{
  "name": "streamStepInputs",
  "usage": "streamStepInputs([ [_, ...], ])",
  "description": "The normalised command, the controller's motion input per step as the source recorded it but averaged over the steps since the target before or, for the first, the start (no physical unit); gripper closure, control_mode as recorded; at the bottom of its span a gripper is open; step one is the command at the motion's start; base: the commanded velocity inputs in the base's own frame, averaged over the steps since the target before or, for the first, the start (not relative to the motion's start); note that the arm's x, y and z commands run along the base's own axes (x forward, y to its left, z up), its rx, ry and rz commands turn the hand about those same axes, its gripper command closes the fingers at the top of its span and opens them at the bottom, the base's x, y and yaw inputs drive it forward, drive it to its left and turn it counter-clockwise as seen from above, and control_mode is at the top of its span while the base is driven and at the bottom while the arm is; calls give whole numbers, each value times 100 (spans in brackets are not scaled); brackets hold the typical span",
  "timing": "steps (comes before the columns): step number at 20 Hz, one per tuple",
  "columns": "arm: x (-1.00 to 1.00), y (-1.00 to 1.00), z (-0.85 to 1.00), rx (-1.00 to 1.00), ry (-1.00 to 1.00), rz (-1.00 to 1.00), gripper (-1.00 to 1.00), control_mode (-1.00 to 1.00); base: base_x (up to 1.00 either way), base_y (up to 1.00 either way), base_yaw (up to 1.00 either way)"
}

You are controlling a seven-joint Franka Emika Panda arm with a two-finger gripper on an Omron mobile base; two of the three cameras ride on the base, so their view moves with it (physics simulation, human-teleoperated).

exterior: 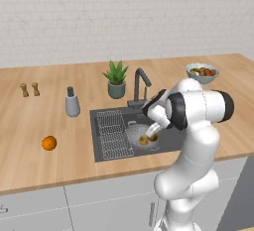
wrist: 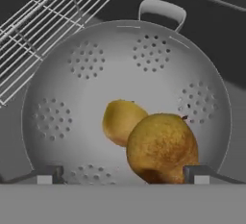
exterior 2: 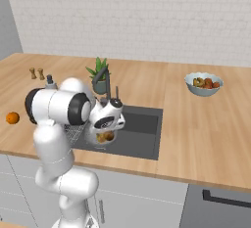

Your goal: Put the colander in the sink, put the orange, pear, kiwi in the colander, and turn on the sink faucet and pour water over the colander.

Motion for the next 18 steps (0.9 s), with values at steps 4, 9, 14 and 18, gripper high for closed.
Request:
streamStepInputs([
  [4,-56,0,63,0,6,-4,-100,-100,0,0,0],
  [9,-54,-1,71,0,6,-8,-100,-100,0,0,0],
  [14,-39,0,81,0,10,-12,-100,-100,0,0,0],
  [18,-49,0,70,0,7,-12,-100,-100,0,0,0],
])
